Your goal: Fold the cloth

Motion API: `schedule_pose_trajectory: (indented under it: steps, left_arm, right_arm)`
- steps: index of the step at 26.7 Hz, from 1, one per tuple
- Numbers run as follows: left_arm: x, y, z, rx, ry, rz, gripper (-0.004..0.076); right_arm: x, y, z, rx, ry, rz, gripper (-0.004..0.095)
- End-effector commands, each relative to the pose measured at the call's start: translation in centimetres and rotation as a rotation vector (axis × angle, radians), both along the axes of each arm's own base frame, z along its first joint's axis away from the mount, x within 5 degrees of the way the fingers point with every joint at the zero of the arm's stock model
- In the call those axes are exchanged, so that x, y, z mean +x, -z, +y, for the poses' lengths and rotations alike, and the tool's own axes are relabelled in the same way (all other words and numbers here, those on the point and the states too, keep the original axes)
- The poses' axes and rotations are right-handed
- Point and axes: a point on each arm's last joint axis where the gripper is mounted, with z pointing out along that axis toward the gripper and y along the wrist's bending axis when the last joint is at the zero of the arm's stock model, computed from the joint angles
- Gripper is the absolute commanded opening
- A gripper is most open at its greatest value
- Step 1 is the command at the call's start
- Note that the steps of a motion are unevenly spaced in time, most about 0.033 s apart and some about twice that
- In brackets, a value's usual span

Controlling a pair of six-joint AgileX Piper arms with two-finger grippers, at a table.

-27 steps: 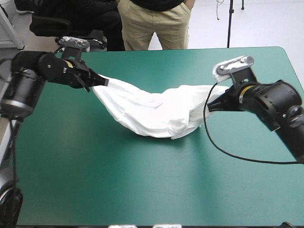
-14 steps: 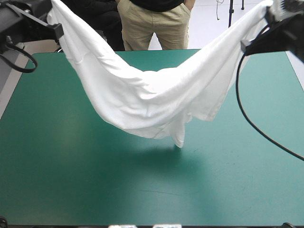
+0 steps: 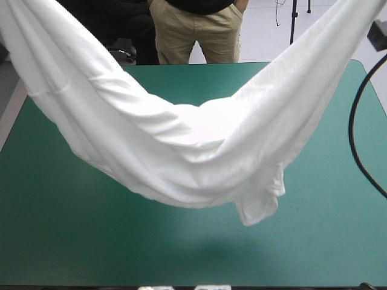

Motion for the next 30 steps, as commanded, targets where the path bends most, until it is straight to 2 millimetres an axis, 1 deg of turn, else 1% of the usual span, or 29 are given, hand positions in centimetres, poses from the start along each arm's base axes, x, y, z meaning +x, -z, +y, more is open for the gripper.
schedule_pose_trajectory:
  steps: [1,2,3,4,5,6,8,9,10,12,15,18,21,25,27,30]
  left_arm:
    - [2.7,3.3,-0.4,-0.006,-0.014,0.155,-0.0017]
    - [4.5,5.5,-0.8,0.007,-0.018,0.265,-0.0017]
    - [6.5,8.2,-1.3,0.029,-0.024,0.384,-0.0017]
    - [8.2,10.5,-1.7,0.035,-0.028,0.474,-0.0017]
    - [11.1,14.8,-2.3,0.062,-0.039,0.613,-0.0017]
    - [13.1,18.2,-2.7,0.085,-0.053,0.717,-0.0017]
    - [15.1,21.6,-3.0,0.109,-0.074,0.817,-0.0017]
    - [16.5,23.4,-3.2,0.115,-0.095,0.868,-0.0017]
    - [17.4,24.6,-3.2,0.126,-0.113,0.900,-0.0017]
    - [19.7,26.9,-3.3,0.170,-0.159,0.945,-0.0017]
    - [22.6,29.3,-3.4,0.229,-0.212,0.943,-0.0017]
    - [25.2,32.0,-3.6,0.202,-0.276,0.975,-0.0017]
    - [26.8,34.3,-3.6,0.187,-0.322,1.017,-0.0017]
    - [28.4,37.0,-3.6,0.246,-0.358,1.049,-0.0017]
    - [29.2,38.0,-3.4,0.207,-0.382,1.076,-0.0017]
    - [30.0,38.6,-3.2,0.178,-0.397,1.071,-0.0017]
  right_arm:
    - [0.8,1.7,0.2,0.005,0.017,0.062,-0.0018]
    - [2.2,3.3,0.7,-0.006,0.023,0.160,-0.0018]
    - [4.1,5.7,1.5,-0.014,0.043,0.289,-0.0018]
    - [5.5,7.6,2.0,-0.017,0.061,0.375,-0.0018]
    - [8.1,11.0,3.2,-0.052,0.077,0.480,-0.0018]
    - [10.2,13.6,4.0,-0.073,0.084,0.541,-0.0018]
    - [12.5,16.4,4.8,-0.069,0.088,0.601,-0.0018]
    - [13.9,17.8,5.2,-0.066,0.084,0.634,-0.0018]
    - [15.2,19.1,5.5,-0.058,0.078,0.674,-0.0018]
    - [18.0,21.5,5.8,-0.059,0.076,0.753,-0.0018]
    - [21.6,24.7,6.3,-0.092,0.068,0.838,-0.0018]
    - [24.6,27.3,6.5,-0.088,0.089,0.897,-0.0018]
    - [27.0,29.2,6.7,-0.077,0.097,0.937,-0.0017]
    - [29.8,31.3,6.2,-0.039,0.120,0.980,-0.0017]
    - [31.0,32.3,5.8,-0.018,0.130,0.999,-0.0017]
    - [32.2,33.4,5.3,0.005,0.143,1.035,-0.0017]
